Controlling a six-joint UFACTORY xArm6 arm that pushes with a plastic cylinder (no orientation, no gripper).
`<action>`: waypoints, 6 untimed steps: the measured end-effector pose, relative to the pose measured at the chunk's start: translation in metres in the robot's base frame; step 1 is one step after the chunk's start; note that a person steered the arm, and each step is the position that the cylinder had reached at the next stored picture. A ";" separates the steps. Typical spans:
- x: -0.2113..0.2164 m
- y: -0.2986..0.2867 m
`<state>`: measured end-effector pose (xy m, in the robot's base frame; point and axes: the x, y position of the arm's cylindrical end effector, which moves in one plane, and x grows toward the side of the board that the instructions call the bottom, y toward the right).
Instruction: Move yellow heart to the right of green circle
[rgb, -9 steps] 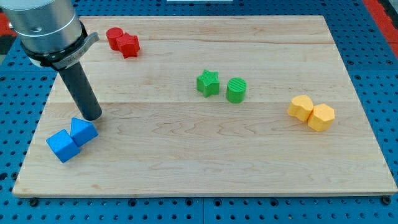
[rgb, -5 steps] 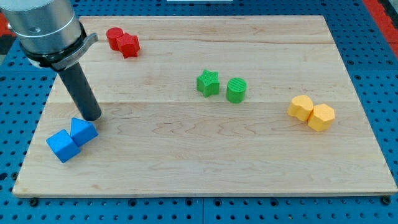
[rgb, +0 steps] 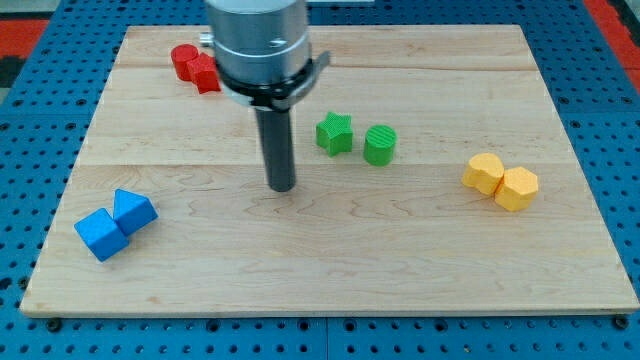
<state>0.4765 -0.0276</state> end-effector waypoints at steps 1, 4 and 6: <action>0.066 0.095; 0.036 0.279; -0.024 0.183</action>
